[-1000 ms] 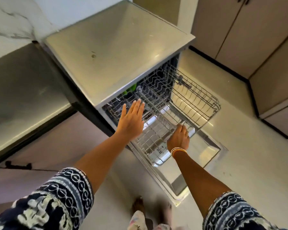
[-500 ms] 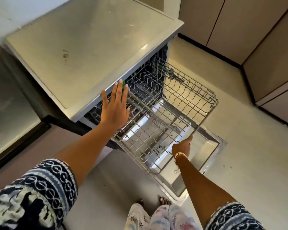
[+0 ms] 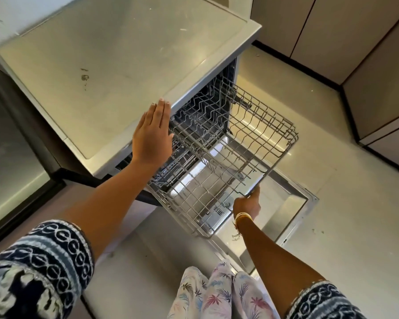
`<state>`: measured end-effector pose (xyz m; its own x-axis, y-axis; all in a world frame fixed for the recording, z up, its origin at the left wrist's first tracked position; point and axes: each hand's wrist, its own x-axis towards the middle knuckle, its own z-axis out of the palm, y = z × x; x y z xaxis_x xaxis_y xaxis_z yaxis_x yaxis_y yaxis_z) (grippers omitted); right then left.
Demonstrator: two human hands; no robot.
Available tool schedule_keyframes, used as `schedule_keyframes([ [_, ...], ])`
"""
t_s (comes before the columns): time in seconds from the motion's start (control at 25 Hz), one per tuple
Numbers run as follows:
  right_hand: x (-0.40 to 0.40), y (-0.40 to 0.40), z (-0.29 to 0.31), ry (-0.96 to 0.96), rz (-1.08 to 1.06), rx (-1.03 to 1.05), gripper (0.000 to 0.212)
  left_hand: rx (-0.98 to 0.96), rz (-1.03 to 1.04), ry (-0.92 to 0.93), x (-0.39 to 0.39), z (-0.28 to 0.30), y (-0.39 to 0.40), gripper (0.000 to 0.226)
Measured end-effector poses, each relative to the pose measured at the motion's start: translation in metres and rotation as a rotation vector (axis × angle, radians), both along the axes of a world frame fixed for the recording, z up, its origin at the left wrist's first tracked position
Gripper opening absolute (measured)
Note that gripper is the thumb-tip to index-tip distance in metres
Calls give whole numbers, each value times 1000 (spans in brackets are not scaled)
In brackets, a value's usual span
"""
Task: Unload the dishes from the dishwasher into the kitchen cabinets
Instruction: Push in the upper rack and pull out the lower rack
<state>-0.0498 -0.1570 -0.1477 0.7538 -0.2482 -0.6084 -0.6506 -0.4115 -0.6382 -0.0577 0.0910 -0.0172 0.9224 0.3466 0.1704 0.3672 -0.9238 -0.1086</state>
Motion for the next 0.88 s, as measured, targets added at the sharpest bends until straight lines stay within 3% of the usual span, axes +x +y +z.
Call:
schedule_keyframes([
  [0.4,17,56,3,-9,-34,46,75,106,-5,26,-1,-10,-2,101],
  [0.72,47,124,-2,-36,162,132,67,198,80,-89,9,-29,-9,96],
  [0.88,51,152,-17,-28,89,189,67,359,141,-165,18,-48,-8,94],
])
